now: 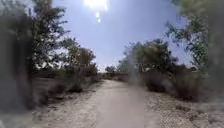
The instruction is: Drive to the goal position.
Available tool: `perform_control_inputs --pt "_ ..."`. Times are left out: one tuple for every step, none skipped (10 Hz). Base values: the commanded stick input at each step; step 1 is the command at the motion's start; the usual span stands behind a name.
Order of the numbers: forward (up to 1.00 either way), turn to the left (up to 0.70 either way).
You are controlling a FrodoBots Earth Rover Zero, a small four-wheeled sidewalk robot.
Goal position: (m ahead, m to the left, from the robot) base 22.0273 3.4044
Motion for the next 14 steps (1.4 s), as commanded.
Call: perform_control_inputs --pt "0.70 0.00" --pt "0.70 0.00" --pt "0.70 0.00" --pt "0.70 0.00" --pt "0.70 0.00" --pt "0.70 0.00" --pt "0.70 0.00" --pt "0.70 0.00" --pt "0.70 0.00" --pt "0.70 0.00" --pt "0.70 0.00" --pt "0.70 0.00" --pt "0.70 0.00" --pt "0.70 0.00"
